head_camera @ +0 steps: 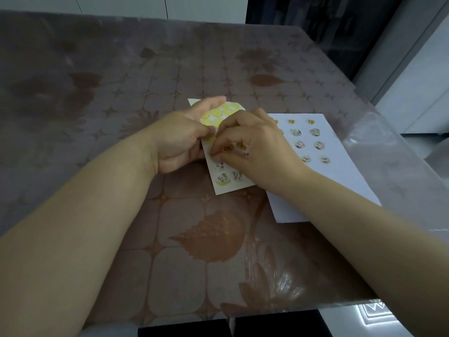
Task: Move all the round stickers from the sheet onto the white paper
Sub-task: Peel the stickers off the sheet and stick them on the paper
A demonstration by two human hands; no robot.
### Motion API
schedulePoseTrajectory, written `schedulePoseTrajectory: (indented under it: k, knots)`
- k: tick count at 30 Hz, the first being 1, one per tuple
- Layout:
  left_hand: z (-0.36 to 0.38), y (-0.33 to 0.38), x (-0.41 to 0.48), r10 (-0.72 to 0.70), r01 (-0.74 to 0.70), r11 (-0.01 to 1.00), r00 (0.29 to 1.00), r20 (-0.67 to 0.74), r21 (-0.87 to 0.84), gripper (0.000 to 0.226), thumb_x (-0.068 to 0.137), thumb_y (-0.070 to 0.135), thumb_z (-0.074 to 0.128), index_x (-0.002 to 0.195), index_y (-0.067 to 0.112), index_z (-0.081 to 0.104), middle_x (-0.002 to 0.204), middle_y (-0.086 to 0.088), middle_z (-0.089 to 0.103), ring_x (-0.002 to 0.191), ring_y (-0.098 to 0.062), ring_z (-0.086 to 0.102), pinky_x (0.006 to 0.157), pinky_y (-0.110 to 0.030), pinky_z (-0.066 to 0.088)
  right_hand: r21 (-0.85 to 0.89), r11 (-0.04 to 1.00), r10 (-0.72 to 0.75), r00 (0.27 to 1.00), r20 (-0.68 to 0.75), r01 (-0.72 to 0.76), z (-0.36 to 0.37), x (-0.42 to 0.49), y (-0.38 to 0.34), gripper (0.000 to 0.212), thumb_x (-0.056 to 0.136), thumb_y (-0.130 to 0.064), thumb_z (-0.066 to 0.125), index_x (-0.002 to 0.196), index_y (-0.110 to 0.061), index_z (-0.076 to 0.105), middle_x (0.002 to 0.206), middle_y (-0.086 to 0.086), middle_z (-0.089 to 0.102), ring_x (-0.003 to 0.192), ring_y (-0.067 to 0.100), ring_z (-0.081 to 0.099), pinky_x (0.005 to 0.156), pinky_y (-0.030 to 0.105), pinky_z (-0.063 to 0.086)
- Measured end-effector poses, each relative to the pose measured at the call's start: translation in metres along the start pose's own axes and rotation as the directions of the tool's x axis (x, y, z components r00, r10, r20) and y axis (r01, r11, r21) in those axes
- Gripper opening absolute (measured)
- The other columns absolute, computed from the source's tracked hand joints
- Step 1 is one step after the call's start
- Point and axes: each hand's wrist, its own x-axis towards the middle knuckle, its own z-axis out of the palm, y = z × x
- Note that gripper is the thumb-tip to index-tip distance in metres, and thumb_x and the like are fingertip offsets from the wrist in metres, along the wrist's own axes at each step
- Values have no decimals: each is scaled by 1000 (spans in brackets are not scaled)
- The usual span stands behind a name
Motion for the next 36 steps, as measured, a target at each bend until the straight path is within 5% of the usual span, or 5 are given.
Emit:
schedulePoseTrajectory:
  k: [6,12,24,30,36]
  knots:
    - [-2,1,-1,23,-23,1000,1000,16,19,54,95,-4,37,136,32,43,111,-13,60,79,-16,63,63,-25,57,157,983,87,995,50,-93,-10,0,-4,4,84,-17,65,86,-15,68,74,-27,49,85,7,46,77,6,32]
    - [-5,-1,-4,50,-59,997,988,144,58,86,73,2,69,144,33,30,116,-4,66,96,-15,69,75,-27,56,277,925,237,965,108,-258,-11,1,0,4,83,-12,65,85,-16,65,74,-16,58,78,-2,55,68,6,40]
    - [-3,-6,-4,75,-124,945,983,170,302,98,72,-22,61,145,35,27,121,1,64,107,-12,65,85,-29,56,418,861,321,947,-2,-291,-36,7,0,23,75,-17,75,89,-27,60,75,-9,70,61,-6,53,61,5,38]
    - [-15,3,-1,182,-156,968,975,-125,194,84,82,-23,43,143,33,31,124,5,59,103,-8,63,76,-22,56,79,825,452,738,502,-559,-86,-7,22,26,72,-21,76,93,-29,64,77,-8,74,68,5,65,69,29,47]
    - [-15,1,3,218,-166,956,954,-204,243,82,82,-20,42,142,35,31,127,6,57,110,-8,60,81,-22,51,-35,839,462,678,572,-542,-77,-9,25,27,71,-19,78,91,-31,63,76,-13,72,67,-6,61,69,25,40]
